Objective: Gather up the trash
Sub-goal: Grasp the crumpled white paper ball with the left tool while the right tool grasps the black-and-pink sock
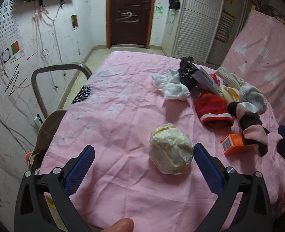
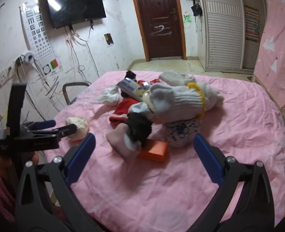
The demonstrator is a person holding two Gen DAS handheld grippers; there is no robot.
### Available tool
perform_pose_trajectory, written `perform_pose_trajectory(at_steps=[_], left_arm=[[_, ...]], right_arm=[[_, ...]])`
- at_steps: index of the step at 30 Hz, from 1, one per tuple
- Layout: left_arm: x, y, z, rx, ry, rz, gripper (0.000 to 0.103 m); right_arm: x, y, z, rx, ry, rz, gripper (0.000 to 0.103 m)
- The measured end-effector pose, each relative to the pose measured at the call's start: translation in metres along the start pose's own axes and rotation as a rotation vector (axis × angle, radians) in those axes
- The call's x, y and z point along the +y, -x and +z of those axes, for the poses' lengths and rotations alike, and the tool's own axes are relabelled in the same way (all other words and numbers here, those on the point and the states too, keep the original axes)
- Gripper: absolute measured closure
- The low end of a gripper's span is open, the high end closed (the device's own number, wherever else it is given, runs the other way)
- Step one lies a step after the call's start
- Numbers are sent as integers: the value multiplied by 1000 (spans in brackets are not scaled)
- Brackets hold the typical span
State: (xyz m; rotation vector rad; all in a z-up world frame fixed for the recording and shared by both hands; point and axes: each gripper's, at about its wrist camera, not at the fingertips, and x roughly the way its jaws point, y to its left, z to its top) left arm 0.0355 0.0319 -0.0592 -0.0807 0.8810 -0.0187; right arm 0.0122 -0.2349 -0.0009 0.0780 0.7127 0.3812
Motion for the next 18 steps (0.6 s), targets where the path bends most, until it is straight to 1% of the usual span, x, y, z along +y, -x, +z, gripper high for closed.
perform_pose_trajectory(at_steps=[2,4,6,7,8,10,12,13,15,16,17,18], left_arm=[[-5,-3,2,-1,-18,-9,12],[-10,-7,5,-1,-32,-32,16],[-14,-12,8,8,-39,-68,25],[-16,-14,9,14,-42,-84,28],[-17,-16,9,17,-43,-99,35],[-19,-22,11,23,-41,-130,44],[-22,-26,11,22,-42,-156,53],[-23,-26,11,20,-45,-168,55],[-26,-27,12,11,-49,-184,62],[-27,-27,12,9,-52,-189,63],[-27,-27,12,5,-54,-190,63],[-28,-28,13,3,-53,-195,63]], right_arm=[[1,-5,1,5,-6,7,6],[3,-10,3,10,-16,14,6],[3,-16,6,19,-27,27,6],[3,-20,6,24,-34,34,6],[2,-23,7,30,-42,39,6],[0,-32,8,54,-64,69,6],[-2,-39,9,68,-82,84,21],[-4,-44,9,82,-97,87,22],[-6,-49,9,94,-118,97,31],[-7,-52,9,99,-128,107,33],[-7,-53,9,103,-132,113,40],[-8,-55,8,106,-135,122,49]])
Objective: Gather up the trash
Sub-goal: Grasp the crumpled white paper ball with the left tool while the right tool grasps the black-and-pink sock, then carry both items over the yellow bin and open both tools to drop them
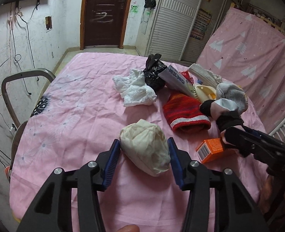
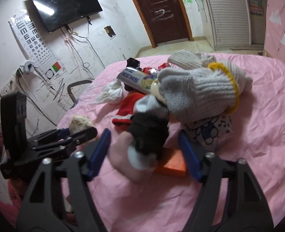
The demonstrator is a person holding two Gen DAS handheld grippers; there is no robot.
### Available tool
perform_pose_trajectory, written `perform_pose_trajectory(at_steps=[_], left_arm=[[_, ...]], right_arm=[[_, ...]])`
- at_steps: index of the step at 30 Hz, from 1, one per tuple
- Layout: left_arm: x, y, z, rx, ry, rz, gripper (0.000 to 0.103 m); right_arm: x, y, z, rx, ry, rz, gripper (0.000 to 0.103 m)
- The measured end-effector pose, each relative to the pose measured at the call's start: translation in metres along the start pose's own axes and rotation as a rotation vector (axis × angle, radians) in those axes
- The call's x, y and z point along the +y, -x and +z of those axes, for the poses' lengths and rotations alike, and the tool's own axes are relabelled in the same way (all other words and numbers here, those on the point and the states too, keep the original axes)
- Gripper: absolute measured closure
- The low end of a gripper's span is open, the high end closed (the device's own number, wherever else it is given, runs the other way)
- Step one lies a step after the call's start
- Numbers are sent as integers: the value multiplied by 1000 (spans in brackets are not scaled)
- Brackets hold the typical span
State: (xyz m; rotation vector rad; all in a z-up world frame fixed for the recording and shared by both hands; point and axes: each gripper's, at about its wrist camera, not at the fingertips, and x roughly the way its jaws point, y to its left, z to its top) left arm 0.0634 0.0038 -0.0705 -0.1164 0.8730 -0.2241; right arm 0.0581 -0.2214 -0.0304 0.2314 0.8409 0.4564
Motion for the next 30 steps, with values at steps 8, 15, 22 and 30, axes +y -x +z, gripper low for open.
perform_pose_trajectory(at_steps=[8,15,22,30], left_arm=[[5,-1,2,-25,43,-68,64],[-19,22,6,-103,-10,-24,64],[-48,48,13,-155,-53,-8,64],[-107,63,21,-186,-154,-51,64]], right_arm=[[3,13,-5,-47,32,19,62],[-3,47,-4,-127,35,31,62],[-22,83,-4,-211,-5,32,62],[-75,136,-15,-317,-103,-38,62]])
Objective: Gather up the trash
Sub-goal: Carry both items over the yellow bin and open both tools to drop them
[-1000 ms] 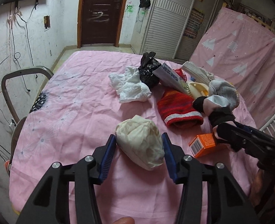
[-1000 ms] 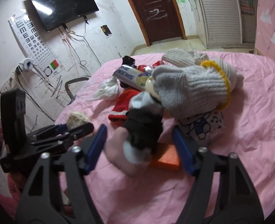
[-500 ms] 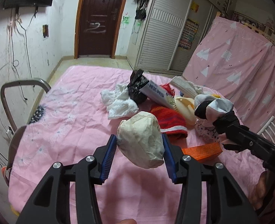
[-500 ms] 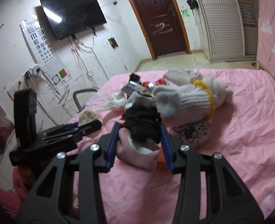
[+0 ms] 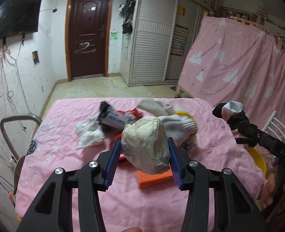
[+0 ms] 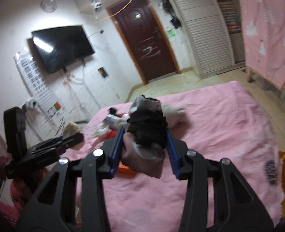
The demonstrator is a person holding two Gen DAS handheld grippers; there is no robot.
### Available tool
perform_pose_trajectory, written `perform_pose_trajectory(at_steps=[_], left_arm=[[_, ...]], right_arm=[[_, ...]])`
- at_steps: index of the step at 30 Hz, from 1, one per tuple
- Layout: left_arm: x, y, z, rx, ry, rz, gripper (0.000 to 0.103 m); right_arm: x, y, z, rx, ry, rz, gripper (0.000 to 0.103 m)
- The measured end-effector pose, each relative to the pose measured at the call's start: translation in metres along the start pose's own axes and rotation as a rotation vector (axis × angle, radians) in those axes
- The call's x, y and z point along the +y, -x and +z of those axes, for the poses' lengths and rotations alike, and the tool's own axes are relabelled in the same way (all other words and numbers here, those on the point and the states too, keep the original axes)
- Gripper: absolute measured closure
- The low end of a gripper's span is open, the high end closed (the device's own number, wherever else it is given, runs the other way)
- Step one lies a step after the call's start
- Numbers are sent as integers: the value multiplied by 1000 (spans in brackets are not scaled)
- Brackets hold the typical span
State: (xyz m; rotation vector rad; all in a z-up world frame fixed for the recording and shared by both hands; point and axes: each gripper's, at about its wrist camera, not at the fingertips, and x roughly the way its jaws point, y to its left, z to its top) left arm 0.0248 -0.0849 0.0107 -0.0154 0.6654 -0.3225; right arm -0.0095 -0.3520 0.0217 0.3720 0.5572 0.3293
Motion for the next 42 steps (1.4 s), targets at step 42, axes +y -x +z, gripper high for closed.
perform_pose_trajectory(at_steps=[42], left_arm=[[-402,-113,-15,301,-433,-501,35]], right_arm=[[-275,167,-37,-146,-369,-526,57]])
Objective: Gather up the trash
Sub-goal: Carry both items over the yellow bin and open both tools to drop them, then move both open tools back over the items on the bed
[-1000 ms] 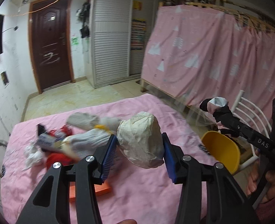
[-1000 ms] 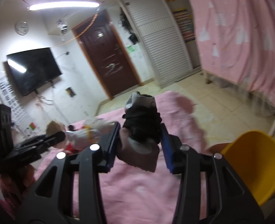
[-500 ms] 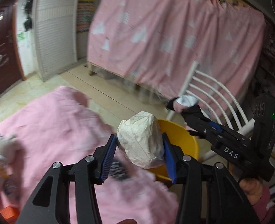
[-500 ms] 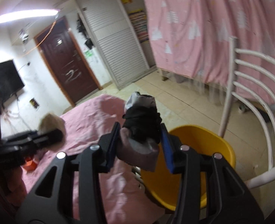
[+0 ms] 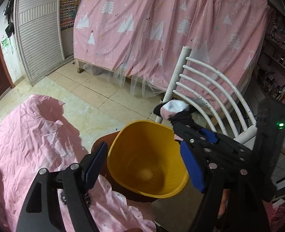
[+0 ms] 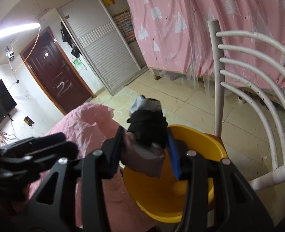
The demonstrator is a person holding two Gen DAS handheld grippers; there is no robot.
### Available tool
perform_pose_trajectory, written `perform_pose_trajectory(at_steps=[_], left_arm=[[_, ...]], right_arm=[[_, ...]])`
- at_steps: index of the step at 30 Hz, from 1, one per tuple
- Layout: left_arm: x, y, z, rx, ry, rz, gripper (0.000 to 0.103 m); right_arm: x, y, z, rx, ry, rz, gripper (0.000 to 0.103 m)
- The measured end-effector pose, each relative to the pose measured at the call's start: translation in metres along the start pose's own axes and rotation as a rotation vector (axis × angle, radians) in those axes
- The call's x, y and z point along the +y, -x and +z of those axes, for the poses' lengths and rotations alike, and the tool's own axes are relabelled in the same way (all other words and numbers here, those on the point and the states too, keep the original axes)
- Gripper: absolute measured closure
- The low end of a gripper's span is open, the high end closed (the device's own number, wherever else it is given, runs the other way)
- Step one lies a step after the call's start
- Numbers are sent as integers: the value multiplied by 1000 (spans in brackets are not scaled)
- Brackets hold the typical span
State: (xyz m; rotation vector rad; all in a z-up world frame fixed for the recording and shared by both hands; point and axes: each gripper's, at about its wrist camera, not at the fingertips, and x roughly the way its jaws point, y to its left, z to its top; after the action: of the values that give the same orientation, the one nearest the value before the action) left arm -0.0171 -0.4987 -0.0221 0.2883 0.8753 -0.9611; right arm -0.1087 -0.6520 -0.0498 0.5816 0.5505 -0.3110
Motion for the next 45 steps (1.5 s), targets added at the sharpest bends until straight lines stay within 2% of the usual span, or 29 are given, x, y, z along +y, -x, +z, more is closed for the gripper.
perform_pose_trajectory(at_steps=[1,3,5,11,16,19,24,27,30,35,45], left_arm=[[3,5,-1,-4,8,-3,35],[8,16,-5,-16,26,-2,34],[14,24,-6,-26,46,1,32],[47,61,-20,-71,122,20,31],[73,91,-28,-114,165,55,30],[91,111,-36,-147,195,84,28],[125,147,-51,-210,250,171,26],[147,168,-61,-231,292,214,20],[173,186,-73,-246,336,254,19],[211,207,-92,-253,390,320,19],[292,246,-134,-249,492,465,19]], right_arm=[[1,-2,-1,6,1,-2,55],[4,-4,-5,16,2,-2,42],[8,-5,-7,17,8,-9,37],[27,-5,-10,21,34,2,37],[63,-9,-14,34,81,36,36],[93,-12,-18,39,122,68,31],[141,-20,-26,64,177,126,28],[175,-28,-34,92,224,164,26],[207,-35,-43,115,271,199,25],[260,-43,-60,144,346,256,23],[332,-57,-89,195,452,317,17]])
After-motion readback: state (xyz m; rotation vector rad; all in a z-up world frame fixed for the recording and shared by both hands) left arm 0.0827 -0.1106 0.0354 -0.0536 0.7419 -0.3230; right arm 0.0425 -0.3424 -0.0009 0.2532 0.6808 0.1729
